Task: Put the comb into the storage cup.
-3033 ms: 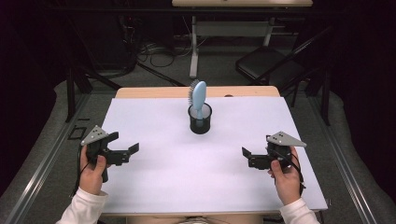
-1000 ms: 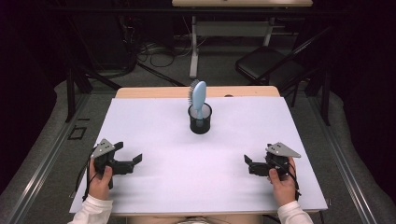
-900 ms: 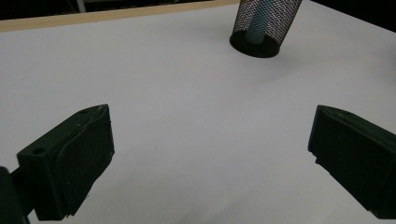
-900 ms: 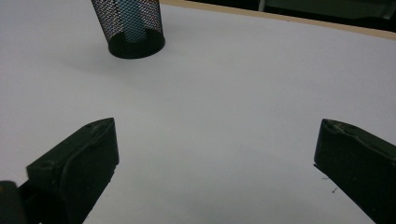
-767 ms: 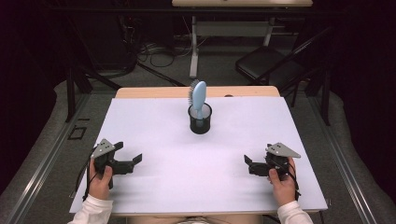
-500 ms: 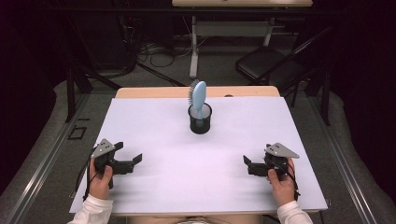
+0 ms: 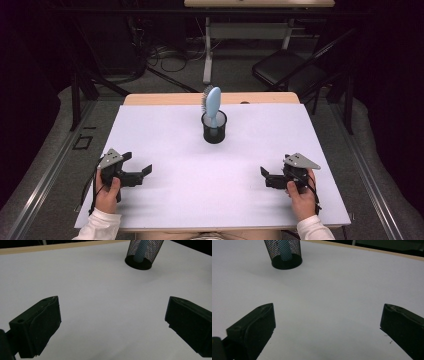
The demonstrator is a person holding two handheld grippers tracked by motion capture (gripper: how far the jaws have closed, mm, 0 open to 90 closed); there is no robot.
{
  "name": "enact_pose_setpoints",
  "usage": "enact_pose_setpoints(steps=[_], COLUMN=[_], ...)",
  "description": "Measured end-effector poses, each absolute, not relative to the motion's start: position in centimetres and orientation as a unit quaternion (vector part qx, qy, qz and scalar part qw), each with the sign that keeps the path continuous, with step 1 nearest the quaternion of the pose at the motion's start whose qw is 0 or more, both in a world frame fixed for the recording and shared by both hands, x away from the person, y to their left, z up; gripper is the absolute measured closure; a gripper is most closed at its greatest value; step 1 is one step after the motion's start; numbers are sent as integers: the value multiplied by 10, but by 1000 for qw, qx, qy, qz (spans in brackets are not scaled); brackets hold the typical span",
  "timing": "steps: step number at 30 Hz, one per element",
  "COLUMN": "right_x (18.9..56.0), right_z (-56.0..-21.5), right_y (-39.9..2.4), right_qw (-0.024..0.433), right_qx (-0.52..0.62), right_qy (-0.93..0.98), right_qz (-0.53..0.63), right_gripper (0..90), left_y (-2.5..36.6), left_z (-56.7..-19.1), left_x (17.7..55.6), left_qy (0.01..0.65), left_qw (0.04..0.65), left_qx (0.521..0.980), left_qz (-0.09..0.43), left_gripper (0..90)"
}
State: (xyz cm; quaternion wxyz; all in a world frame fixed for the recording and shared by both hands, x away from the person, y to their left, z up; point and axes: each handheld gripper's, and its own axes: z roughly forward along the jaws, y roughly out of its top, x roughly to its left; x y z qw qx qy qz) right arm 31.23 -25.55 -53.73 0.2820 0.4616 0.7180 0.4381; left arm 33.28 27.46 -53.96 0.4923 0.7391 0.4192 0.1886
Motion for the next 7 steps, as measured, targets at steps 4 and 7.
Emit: enact_pose_setpoints(steps=[4,7], right_x=[312,312], right_z=[-537,-537], right_y=[-256,-256], right_qw=[281,282], right_qx=[463,462], right_qy=[718,719], right_qz=[438,436], right_gripper=[0,0], left_y=[275,275], left_z=[-540,-540], left_x=[333,333], left_qy=[419,422], left_qw=[490,489], left_qx=[741,740], left_qz=[188,188], left_gripper=[4,4])
